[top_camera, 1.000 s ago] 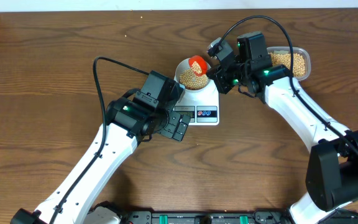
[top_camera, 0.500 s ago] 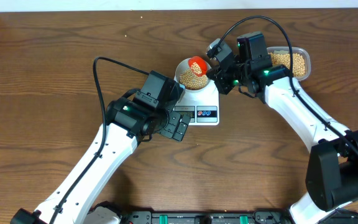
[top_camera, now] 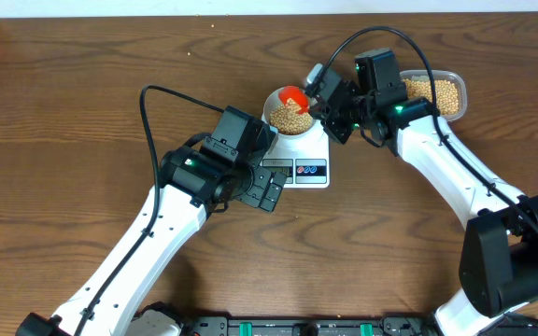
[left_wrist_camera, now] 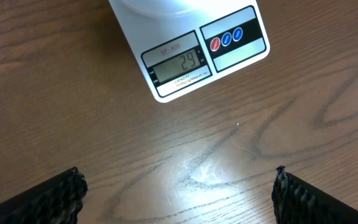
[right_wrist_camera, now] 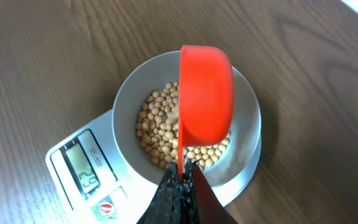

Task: Scoop item into bowl and weigh 50g on scale
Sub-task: 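Keep tipping the red scoop to empty remaining soybeans into the bowl, then carry the empty red scoop right back to the soybean tub, then dip the red scoop into the soybean tub with the right gripper, then carry the filled red scoop left over the grey bowl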

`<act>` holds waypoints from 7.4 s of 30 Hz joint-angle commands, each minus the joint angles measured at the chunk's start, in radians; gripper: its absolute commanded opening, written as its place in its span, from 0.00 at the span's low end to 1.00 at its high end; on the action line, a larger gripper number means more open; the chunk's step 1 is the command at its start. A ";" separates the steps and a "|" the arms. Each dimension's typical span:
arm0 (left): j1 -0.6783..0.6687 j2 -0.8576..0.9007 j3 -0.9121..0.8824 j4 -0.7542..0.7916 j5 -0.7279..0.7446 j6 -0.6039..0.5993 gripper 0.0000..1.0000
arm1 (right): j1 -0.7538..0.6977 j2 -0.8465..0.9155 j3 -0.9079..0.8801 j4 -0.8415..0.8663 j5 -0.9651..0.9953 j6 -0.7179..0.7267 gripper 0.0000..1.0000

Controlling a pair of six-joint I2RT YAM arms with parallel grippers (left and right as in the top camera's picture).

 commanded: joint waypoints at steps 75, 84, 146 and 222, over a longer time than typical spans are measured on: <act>0.005 0.000 -0.002 0.061 0.006 0.006 0.98 | -0.470 -0.249 0.021 -0.311 0.123 0.338 0.01; 0.005 -0.001 -0.002 0.061 0.006 0.006 0.98 | -0.471 -0.249 0.021 -0.241 0.150 0.337 0.01; 0.005 0.000 -0.002 0.061 0.006 0.006 0.98 | -0.509 0.006 0.020 -0.164 0.326 0.344 0.01; 0.005 0.000 -0.002 0.061 0.006 0.006 0.98 | -0.642 0.126 0.020 0.164 -0.786 0.742 0.01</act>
